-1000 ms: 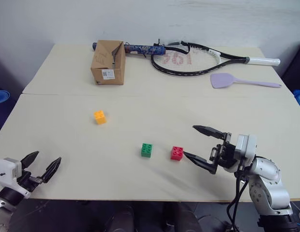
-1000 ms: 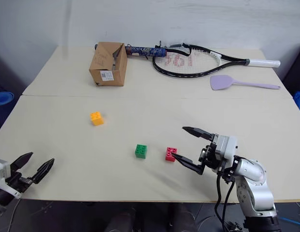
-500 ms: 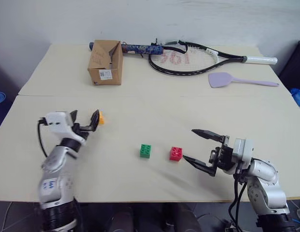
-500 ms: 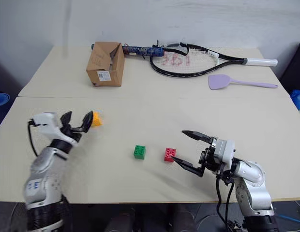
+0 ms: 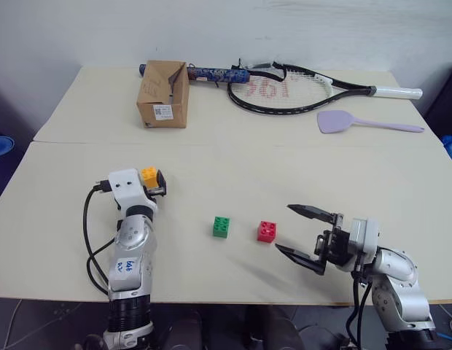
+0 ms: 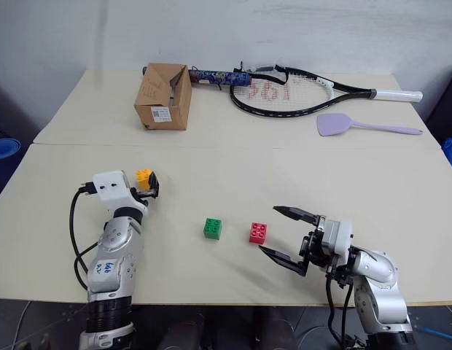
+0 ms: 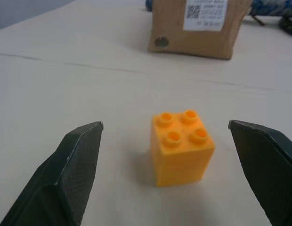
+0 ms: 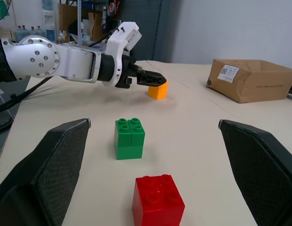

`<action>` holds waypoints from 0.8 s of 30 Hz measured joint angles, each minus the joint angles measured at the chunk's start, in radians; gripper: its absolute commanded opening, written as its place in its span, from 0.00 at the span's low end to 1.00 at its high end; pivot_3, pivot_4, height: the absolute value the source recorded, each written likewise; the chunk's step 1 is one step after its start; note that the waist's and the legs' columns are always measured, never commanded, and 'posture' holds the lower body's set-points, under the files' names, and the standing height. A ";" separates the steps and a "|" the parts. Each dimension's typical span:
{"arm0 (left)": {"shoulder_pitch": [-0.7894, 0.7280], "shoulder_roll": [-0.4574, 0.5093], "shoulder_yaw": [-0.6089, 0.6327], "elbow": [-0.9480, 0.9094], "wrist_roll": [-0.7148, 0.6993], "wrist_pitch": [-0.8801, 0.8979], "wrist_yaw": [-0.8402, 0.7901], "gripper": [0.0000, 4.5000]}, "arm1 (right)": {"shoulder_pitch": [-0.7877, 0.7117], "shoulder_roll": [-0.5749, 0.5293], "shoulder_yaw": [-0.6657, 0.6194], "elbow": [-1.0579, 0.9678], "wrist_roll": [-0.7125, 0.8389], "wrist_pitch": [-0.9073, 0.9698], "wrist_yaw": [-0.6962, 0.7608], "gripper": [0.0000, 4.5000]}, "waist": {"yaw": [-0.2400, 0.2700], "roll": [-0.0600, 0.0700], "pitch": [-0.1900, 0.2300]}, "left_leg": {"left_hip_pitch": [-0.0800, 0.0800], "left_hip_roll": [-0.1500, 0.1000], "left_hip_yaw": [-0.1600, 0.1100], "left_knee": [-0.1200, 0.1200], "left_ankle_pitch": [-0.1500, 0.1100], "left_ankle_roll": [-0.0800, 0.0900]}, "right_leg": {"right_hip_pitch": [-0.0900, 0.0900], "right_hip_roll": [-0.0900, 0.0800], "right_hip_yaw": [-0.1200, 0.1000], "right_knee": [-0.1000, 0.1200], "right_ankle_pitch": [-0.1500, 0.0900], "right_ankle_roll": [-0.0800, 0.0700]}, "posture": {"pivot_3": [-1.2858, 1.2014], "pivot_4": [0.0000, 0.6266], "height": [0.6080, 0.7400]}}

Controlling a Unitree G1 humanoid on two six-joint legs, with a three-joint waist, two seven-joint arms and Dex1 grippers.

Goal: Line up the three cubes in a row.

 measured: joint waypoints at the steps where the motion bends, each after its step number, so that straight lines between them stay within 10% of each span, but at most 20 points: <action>1: -0.009 0.000 0.000 0.009 0.001 -0.006 0.001 1.00 | -0.004 0.000 0.000 -0.005 0.000 0.007 -0.007 1.00 | 0.000 0.000 0.000 | 0.000 0.000 0.000 0.000 0.000 0.000 | 0.000 0.000 0.000 0.000 0.000 0.000 | 0.52 0.24 1.00; 6: -0.054 0.005 0.000 0.062 0.001 -0.034 -0.013 0.87 | -0.011 0.000 0.003 -0.027 -0.003 0.031 -0.037 1.00 | 0.001 0.000 0.000 | 0.000 0.000 0.000 0.000 0.000 0.000 | 0.000 0.000 0.000 0.000 0.000 0.000 | 0.52 0.24 1.00; 14: -0.055 0.020 0.002 0.082 0.000 -0.030 -0.033 0.33 | -0.027 0.000 0.029 -0.051 -0.005 0.062 -0.063 1.00 | 0.000 0.000 0.000 | 0.000 0.000 0.000 0.000 0.000 0.000 | 0.000 0.000 0.000 0.000 0.000 0.000 | 0.52 0.24 1.00; 20: -0.056 0.099 0.028 0.113 -0.051 -0.072 -0.158 0.32 | -0.051 -0.001 0.029 -0.053 -0.004 0.082 -0.070 1.00 | -0.001 0.000 0.000 | 0.000 0.000 0.000 0.000 0.000 0.000 | 0.000 0.000 -0.001 0.000 0.000 0.000 | 0.52 0.24 1.00; 24: -0.087 0.258 0.102 0.143 -0.312 -0.073 -0.545 0.32 | -0.065 -0.007 0.028 -0.056 -0.003 0.098 -0.075 1.00 | -0.004 0.000 0.000 | -0.001 0.001 0.000 0.000 0.000 -0.001 | -0.001 0.000 -0.001 0.002 -0.001 -0.001 | 0.52 0.24 1.00</action>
